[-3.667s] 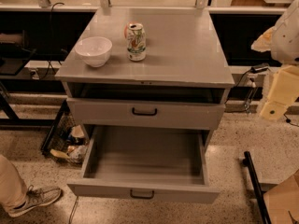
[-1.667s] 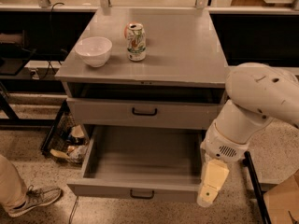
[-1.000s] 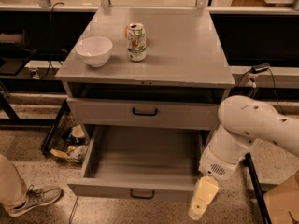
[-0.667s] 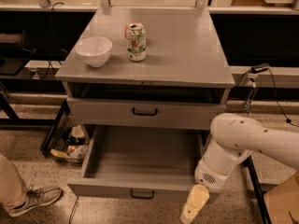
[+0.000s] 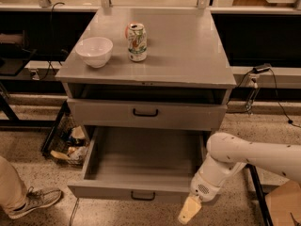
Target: Close middle drawer
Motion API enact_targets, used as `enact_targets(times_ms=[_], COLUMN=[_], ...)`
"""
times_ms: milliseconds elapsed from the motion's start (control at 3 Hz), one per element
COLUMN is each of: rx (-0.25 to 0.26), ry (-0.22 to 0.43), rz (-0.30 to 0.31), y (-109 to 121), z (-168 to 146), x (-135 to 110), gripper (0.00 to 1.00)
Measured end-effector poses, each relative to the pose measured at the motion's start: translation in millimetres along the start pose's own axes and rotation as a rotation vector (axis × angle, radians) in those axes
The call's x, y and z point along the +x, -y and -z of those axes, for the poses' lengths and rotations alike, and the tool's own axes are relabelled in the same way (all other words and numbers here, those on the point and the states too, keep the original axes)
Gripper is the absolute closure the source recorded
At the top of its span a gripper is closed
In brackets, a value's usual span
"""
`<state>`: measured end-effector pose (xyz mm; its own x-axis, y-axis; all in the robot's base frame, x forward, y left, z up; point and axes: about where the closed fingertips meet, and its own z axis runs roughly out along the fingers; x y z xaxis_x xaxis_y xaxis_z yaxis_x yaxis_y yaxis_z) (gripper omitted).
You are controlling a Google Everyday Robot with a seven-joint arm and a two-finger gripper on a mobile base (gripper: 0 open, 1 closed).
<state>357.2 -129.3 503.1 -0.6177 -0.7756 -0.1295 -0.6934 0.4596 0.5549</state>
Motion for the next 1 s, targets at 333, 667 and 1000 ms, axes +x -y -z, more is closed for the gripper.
enact_targets(times_ms=[333, 667, 1000], rx=[-0.002, 0.055, 0.14], ry=[0.006, 0.059, 0.166], rz=[-0.024, -0.078, -0.121], y=[26.5, 59.2, 103.0], z=[-27.9, -41.6, -47.8], x=[2.8, 11.6, 7.8], gripper=[0.7, 0.93, 1.0])
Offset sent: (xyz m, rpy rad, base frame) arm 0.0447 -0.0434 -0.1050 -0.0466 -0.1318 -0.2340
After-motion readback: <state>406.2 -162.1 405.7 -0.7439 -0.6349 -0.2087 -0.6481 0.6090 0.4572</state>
